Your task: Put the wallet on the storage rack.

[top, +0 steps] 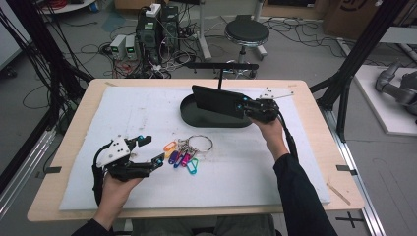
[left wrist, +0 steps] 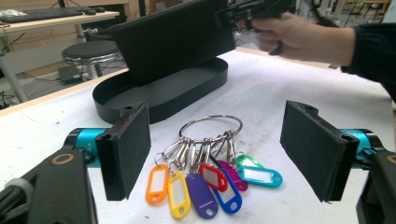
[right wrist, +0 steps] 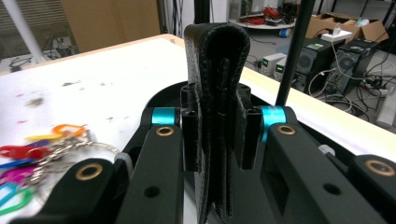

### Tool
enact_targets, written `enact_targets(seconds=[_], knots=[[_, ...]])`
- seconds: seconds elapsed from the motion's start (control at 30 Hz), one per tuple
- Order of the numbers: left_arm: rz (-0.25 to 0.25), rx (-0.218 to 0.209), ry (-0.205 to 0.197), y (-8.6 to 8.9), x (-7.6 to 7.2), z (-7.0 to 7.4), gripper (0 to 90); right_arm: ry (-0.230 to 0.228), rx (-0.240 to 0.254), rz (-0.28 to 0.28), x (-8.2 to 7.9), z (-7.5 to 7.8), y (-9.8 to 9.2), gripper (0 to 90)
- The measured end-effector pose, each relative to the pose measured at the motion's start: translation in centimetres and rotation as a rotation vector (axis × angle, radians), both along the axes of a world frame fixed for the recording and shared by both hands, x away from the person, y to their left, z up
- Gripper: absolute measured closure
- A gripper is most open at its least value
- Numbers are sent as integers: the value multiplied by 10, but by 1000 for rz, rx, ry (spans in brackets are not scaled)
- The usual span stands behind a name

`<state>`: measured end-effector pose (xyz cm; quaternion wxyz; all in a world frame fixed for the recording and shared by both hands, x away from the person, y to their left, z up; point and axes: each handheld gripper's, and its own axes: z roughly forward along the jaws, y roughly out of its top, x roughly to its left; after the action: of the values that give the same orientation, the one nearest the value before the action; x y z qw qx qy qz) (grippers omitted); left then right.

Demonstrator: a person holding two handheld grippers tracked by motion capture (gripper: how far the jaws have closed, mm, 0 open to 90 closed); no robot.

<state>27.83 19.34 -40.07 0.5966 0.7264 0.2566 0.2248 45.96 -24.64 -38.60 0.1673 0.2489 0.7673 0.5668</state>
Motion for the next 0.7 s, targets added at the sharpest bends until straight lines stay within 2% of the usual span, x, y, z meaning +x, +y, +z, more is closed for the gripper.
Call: enact_targets(seconds=[0.1,0.33,0.53,0.6,0.7], knots=[[-3,-13,-7,2,0,0,245,-20,0,-6,11,-4,6,772],[7,-30,-7,8,-1,-1,245,-2,-36,-1,28,-17,11,771],[0,-41,-14,9,-2,-1,244,22,-27,-6,32,-24,9,770],[1,-42,-15,9,-3,-1,244,17,-34,-11,33,-25,8,767],[-5,-37,-17,9,-3,-1,245,37,-55,-39,36,-28,3,760]])
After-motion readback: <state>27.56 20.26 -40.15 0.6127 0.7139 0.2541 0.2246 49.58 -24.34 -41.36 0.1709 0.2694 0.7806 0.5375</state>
